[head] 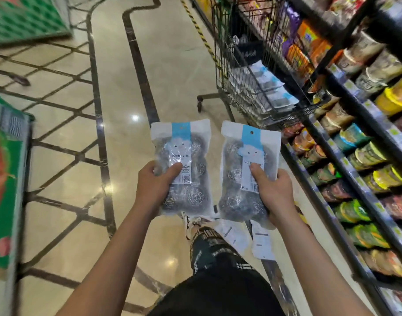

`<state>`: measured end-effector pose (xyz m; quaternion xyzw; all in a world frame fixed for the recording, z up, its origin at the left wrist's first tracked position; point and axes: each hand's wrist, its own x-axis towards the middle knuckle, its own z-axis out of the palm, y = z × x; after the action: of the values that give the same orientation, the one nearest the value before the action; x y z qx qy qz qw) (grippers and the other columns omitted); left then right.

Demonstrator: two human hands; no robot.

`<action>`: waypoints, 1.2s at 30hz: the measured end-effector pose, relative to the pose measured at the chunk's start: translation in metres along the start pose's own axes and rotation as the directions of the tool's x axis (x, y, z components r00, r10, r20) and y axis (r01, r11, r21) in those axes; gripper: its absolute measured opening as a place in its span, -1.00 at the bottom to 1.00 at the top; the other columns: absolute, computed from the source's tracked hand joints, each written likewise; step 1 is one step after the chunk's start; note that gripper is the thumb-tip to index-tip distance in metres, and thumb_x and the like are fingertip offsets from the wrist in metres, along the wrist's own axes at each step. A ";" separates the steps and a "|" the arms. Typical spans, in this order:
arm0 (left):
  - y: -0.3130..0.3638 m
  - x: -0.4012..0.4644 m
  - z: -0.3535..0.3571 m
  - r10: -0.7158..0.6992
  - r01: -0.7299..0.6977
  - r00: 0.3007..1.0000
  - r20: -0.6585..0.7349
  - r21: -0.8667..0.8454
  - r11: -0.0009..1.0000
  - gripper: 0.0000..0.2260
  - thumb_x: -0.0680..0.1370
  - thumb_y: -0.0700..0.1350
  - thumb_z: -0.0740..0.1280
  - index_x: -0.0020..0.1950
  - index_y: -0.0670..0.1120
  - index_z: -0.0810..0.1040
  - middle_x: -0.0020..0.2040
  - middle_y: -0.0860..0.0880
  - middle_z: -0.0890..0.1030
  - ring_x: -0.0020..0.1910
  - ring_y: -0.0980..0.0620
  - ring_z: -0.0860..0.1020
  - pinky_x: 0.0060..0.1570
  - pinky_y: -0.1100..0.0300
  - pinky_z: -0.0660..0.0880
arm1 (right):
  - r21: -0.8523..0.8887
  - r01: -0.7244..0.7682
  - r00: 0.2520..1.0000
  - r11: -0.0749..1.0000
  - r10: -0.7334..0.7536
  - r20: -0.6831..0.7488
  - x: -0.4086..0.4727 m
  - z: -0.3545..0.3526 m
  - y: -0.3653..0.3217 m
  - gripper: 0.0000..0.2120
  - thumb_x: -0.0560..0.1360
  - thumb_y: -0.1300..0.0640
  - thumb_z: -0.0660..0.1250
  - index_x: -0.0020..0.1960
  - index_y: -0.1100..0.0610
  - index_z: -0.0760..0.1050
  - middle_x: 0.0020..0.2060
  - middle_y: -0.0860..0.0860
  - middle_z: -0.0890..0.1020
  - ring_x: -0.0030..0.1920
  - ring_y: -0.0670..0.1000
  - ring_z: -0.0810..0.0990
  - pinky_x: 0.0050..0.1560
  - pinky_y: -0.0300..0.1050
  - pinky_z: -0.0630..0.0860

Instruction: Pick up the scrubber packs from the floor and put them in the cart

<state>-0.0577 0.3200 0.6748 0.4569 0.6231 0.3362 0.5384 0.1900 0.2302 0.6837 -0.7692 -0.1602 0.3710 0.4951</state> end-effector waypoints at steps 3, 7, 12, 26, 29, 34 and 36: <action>0.019 0.065 0.006 -0.003 0.003 1.000 -0.009 0.018 1.000 -0.73 0.50 0.01 0.54 0.05 -0.14 0.62 -0.05 -0.06 0.70 -0.15 0.01 0.65 -0.25 0.15 0.48 | 0.006 0.001 1.000 1.000 -0.001 -0.003 0.053 0.039 -0.022 -0.49 0.45 -0.14 0.54 0.26 0.11 0.51 0.02 0.01 0.70 -0.05 0.01 0.72 -0.13 -0.04 0.65; 0.060 0.172 0.027 0.002 -0.003 1.000 0.023 0.050 0.999 -0.81 0.50 -0.02 0.55 0.01 -0.08 0.63 -0.09 -0.05 0.73 -0.14 -0.03 0.70 -0.21 0.10 0.57 | 0.038 -0.002 0.999 0.999 0.003 -0.032 0.140 0.088 -0.061 -0.41 0.36 -0.20 0.56 0.26 0.08 0.52 0.03 -0.01 0.72 -0.04 0.01 0.74 -0.02 0.07 0.70; 0.128 0.290 0.072 0.028 -0.044 0.987 0.161 0.095 0.994 -0.70 0.46 0.08 0.56 0.08 -0.06 0.66 -0.02 -0.04 0.75 -0.10 -0.01 0.74 -0.05 -0.03 0.67 | 0.032 0.020 0.993 0.999 -0.016 -0.118 0.230 0.117 -0.118 -0.42 0.38 -0.19 0.55 0.26 0.10 0.56 0.04 -0.02 0.73 -0.04 -0.06 0.74 -0.21 -0.16 0.64; 0.253 0.510 0.259 0.082 -0.208 0.864 0.496 0.204 0.957 -0.80 0.50 -0.06 0.56 0.03 -0.10 0.64 -0.10 -0.05 0.75 -0.16 0.00 0.73 -0.16 0.03 0.66 | 0.267 -0.094 0.848 0.959 0.218 -0.484 0.391 0.113 -0.171 -0.50 0.41 -0.18 0.54 0.20 0.08 0.53 0.01 -0.03 0.71 -0.06 -0.02 0.70 -0.09 -0.02 0.63; 0.272 0.570 0.308 0.056 -0.218 0.828 0.558 0.227 0.949 -0.83 0.50 -0.06 0.55 0.01 -0.07 0.64 -0.11 -0.03 0.74 -0.16 -0.01 0.72 -0.14 0.03 0.64 | 0.351 -0.083 0.791 0.933 0.276 -0.546 0.436 0.119 -0.184 -0.68 0.49 -0.05 0.52 0.13 0.04 0.51 -0.02 -0.07 0.68 -0.14 -0.14 0.67 -0.21 -0.12 0.58; 0.307 0.661 0.388 -0.008 -0.267 0.714 0.700 0.284 0.921 -0.79 0.52 -0.07 0.53 0.09 -0.11 0.68 -0.06 -0.03 0.76 -0.17 0.08 0.74 -0.07 0.01 0.70 | 0.401 -0.113 0.739 0.909 0.347 -0.578 0.522 0.140 -0.226 -0.60 0.50 -0.11 0.51 0.22 0.09 0.54 0.00 -0.03 0.69 -0.06 -0.05 0.69 -0.23 -0.15 0.61; 0.320 0.688 0.416 -0.038 -0.278 0.693 0.720 0.315 0.907 -0.71 0.50 -0.02 0.54 0.14 -0.12 0.67 -0.03 -0.03 0.76 -0.14 0.09 0.74 -0.01 0.02 0.69 | 0.383 -0.107 0.724 0.917 0.336 -0.602 0.556 0.150 -0.238 -0.60 0.50 -0.11 0.51 0.22 0.09 0.57 0.00 -0.05 0.71 0.00 -0.03 0.70 -0.08 -0.09 0.62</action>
<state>0.4143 1.0446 0.6354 0.6914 0.3894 0.0339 0.6076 0.4839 0.7772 0.6291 -0.7719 0.1809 0.1554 0.5893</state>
